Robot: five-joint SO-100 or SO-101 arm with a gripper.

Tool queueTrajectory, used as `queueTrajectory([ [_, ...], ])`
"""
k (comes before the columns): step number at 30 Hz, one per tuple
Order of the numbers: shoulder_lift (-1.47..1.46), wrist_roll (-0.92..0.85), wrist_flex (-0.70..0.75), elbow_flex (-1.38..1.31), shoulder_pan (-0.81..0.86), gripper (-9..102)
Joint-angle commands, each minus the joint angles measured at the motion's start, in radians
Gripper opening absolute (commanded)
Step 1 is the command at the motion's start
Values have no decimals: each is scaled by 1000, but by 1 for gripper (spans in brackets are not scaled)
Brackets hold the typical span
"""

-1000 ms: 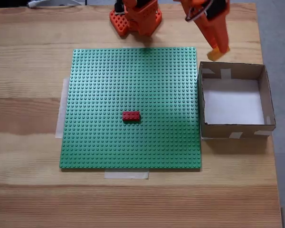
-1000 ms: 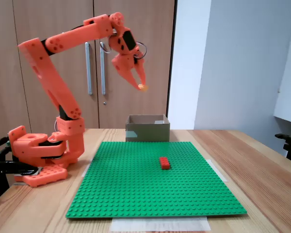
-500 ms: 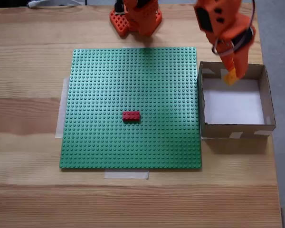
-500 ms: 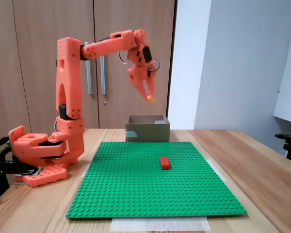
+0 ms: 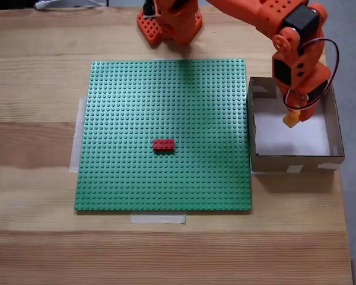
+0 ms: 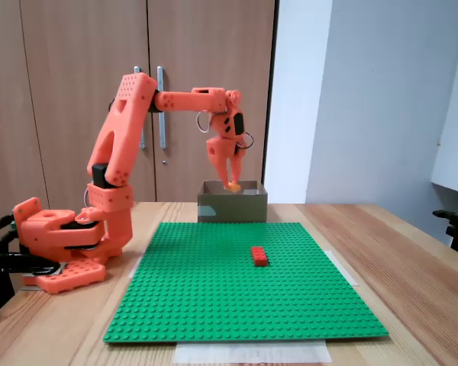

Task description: Pick the yellow lego block and put it in the box.

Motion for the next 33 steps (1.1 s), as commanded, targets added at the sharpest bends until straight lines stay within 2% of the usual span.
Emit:
queueTrajectory([
  [1,-8,6,-21,-44,-8,-1],
  [13,-44,2,-101,18,12,-1],
  [33,-81,0,-123,28,14,1],
])
